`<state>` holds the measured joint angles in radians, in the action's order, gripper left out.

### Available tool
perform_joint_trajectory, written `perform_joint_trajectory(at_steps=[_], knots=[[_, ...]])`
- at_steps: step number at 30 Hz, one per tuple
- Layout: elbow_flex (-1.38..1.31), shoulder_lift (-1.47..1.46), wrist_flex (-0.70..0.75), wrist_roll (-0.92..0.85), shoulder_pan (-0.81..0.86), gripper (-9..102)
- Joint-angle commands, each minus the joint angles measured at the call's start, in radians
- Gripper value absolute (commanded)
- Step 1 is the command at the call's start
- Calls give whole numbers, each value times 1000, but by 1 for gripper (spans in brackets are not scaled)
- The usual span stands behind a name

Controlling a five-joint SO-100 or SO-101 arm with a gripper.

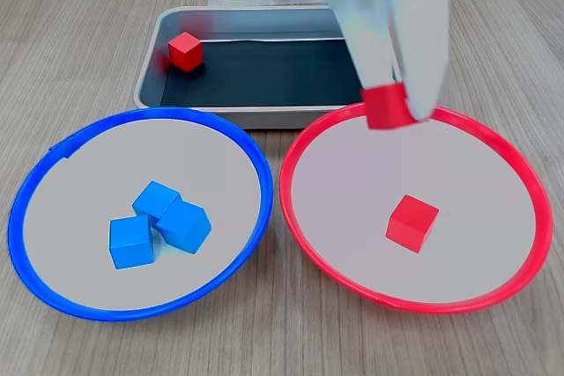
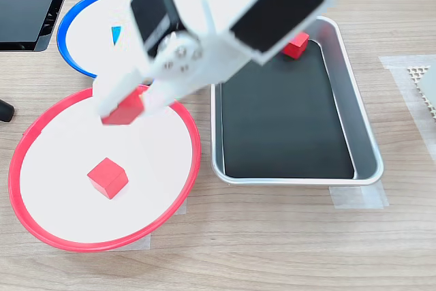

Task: Move six blocks tray to matching dishes

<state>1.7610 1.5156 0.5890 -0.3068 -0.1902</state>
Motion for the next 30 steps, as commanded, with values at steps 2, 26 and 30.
perform_joint_trajectory(at_steps=[2, 26, 30], knots=[[41, -5, -11, -107, -17, 14], [301, 503, 841, -1002, 801, 6], [322, 492, 799, -1005, 795, 12]])
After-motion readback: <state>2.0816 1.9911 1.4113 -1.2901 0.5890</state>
